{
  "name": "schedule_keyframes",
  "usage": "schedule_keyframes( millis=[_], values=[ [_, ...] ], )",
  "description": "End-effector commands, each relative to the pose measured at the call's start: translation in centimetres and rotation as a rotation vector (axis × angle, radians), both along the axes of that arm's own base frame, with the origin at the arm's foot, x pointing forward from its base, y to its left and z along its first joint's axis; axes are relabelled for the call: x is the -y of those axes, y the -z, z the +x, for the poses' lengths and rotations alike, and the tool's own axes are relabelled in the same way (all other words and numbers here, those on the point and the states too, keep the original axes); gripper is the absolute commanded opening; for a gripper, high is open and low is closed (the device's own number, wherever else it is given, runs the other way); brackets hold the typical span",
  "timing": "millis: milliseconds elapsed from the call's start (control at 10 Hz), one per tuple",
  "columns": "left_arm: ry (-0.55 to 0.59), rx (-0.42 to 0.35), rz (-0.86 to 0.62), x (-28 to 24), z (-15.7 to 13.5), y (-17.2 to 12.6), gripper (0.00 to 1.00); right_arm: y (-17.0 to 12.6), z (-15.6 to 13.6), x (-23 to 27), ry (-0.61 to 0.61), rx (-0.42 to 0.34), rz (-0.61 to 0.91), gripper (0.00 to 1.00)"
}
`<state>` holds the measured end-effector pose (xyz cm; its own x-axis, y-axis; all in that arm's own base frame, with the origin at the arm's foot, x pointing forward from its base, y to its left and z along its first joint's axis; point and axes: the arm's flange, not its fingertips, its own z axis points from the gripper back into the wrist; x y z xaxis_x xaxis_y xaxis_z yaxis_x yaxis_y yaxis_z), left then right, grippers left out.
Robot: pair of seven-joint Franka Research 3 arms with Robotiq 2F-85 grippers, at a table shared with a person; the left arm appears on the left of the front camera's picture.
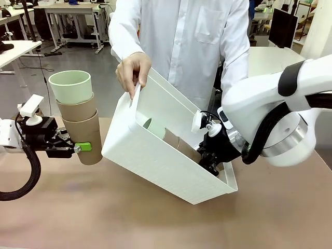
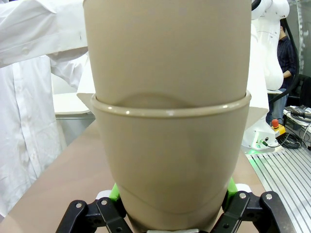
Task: Stack the cups and store them in the basket.
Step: Place the stack of Reusable plastic cups into the Pantry Basket.
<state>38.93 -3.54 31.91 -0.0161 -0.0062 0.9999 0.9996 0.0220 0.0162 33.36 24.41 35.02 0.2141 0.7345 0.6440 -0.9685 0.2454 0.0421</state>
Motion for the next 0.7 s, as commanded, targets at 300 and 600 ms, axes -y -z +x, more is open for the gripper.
schedule_keyframes(
  millis=[300,600],
  values=[
    [0.001,0.008,-0.008,0.0,-0.1,-0.4,0.84,-1.5,-4.1,4.1,-0.026,0.041,0.068,1.00],
    [0.001,0.008,-0.008,0.0,-0.1,-0.4,0.84,-5.1,-3.7,6.5,-0.022,0.056,0.106,1.00]
  ],
)
